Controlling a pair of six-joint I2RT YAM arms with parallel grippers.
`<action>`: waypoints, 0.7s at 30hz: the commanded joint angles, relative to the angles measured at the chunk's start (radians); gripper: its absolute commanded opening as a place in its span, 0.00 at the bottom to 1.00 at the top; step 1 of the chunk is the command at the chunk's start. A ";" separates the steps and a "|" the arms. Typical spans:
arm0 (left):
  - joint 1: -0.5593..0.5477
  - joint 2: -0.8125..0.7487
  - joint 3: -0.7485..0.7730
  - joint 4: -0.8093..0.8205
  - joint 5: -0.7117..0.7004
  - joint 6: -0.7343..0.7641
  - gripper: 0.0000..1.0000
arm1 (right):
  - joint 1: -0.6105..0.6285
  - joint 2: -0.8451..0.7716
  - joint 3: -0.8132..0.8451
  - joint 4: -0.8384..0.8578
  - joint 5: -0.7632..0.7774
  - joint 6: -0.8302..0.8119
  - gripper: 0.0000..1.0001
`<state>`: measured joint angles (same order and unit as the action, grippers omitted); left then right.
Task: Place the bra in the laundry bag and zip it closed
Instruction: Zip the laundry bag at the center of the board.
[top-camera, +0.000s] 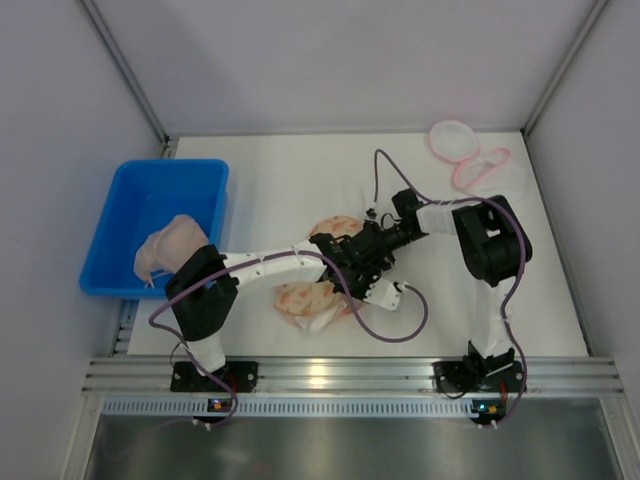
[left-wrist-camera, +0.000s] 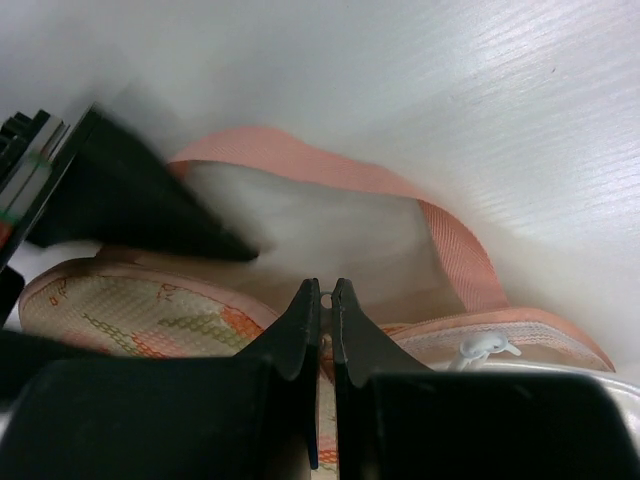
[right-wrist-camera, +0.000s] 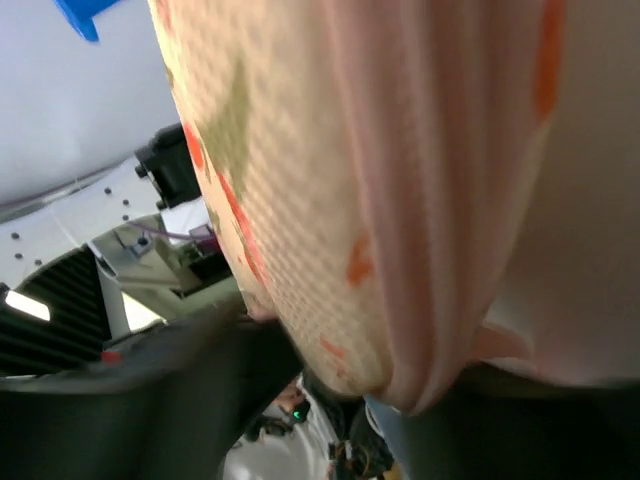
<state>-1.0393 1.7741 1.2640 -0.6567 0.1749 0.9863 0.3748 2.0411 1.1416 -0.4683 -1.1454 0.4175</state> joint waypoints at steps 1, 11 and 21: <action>0.001 -0.015 0.029 0.020 0.043 0.005 0.03 | 0.021 0.020 0.009 0.183 0.007 0.098 0.42; 0.002 -0.314 -0.034 0.017 -0.080 -0.279 0.75 | -0.022 -0.057 -0.141 0.495 0.045 0.340 0.00; 0.002 -0.571 -0.324 0.032 -0.318 -0.501 0.98 | -0.062 -0.091 -0.235 0.623 0.082 0.498 0.00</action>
<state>-1.0386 1.1622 0.9939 -0.6430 -0.0502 0.6151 0.3115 1.9957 0.9264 0.0536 -1.0786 0.8230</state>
